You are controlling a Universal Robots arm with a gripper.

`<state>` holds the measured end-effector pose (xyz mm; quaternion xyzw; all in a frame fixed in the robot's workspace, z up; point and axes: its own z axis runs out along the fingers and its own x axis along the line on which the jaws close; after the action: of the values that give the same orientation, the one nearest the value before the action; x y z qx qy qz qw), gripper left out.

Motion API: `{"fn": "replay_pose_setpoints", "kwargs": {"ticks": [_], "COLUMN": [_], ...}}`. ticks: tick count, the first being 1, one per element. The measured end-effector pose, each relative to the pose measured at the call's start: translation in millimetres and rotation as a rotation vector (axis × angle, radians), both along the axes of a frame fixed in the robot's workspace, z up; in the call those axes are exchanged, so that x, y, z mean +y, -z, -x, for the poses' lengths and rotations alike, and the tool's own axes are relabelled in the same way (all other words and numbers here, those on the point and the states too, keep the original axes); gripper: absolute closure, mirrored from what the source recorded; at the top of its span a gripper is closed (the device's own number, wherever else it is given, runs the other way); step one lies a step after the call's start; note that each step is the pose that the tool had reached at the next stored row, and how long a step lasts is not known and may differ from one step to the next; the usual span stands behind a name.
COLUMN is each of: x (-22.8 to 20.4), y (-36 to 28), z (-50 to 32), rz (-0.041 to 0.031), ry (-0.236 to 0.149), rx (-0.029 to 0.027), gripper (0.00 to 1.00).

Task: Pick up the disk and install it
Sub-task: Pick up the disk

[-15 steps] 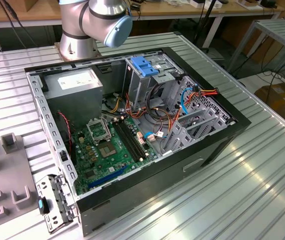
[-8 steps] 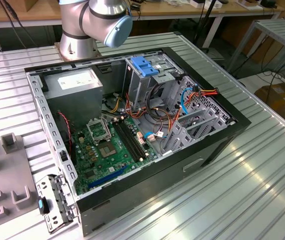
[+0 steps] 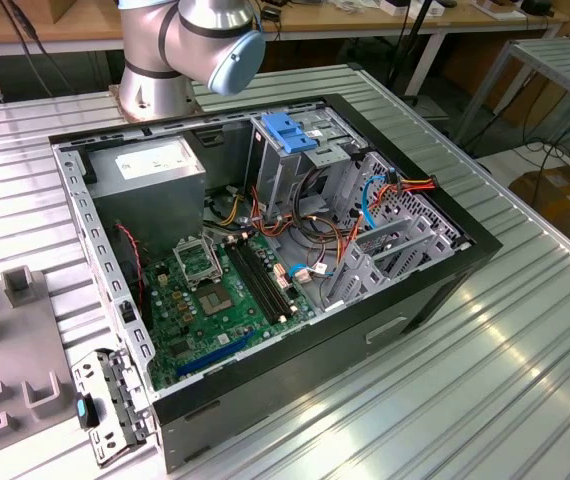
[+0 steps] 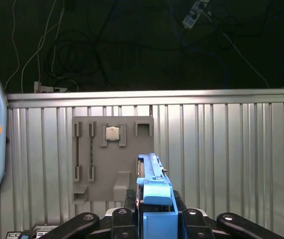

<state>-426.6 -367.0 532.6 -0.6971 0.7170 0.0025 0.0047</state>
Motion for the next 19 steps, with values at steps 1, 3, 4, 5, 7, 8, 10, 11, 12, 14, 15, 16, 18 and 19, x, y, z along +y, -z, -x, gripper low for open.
{"fn": "replay_pose_setpoints", "kwargs": {"ticks": [1, 3, 4, 5, 7, 8, 10, 11, 12, 14, 15, 16, 18, 19], "x": [0.0, 0.0, 0.0, 0.0, 0.0, 0.0, 0.0, 0.0, 0.0, 0.0, 0.0, 0.0, 0.0, 0.0], "y": [0.0, 0.0, 0.0, 0.0, 0.0, 0.0, 0.0, 0.0, -0.1, 0.0, 0.0, 0.0, 0.0, 0.0], "z": [-0.8, -2.3, -2.9, -3.4, -5.3, -6.5, -7.6, -8.3, -9.1, -9.9, -10.4, -10.7, -11.6, -12.0], "rz": [0.0000, 0.0001, 0.0000, 0.0000, 0.0000, 0.0000, 0.0000, 0.0000, 0.0001, 0.0000, 0.0000, 0.0000, 0.0000, 0.0000], "ry": [0.000, 0.000, 0.000, 0.000, 0.000, 0.000, 0.000, 0.000, 0.000, 0.000, 0.000, 0.000, 0.000, 0.000], "rx": [0.0000, 0.0001, 0.0000, 0.0000, 0.0000, 0.0000, 0.0000, 0.0000, 0.0001, 0.0000, 0.0000, 0.0000, 0.0000, 0.0001], "gripper": [0.63, 0.63, 0.63, 0.63, 0.63, 0.63, 0.63, 0.63, 0.63, 0.63, 0.63, 0.63, 0.63, 0.63]}}
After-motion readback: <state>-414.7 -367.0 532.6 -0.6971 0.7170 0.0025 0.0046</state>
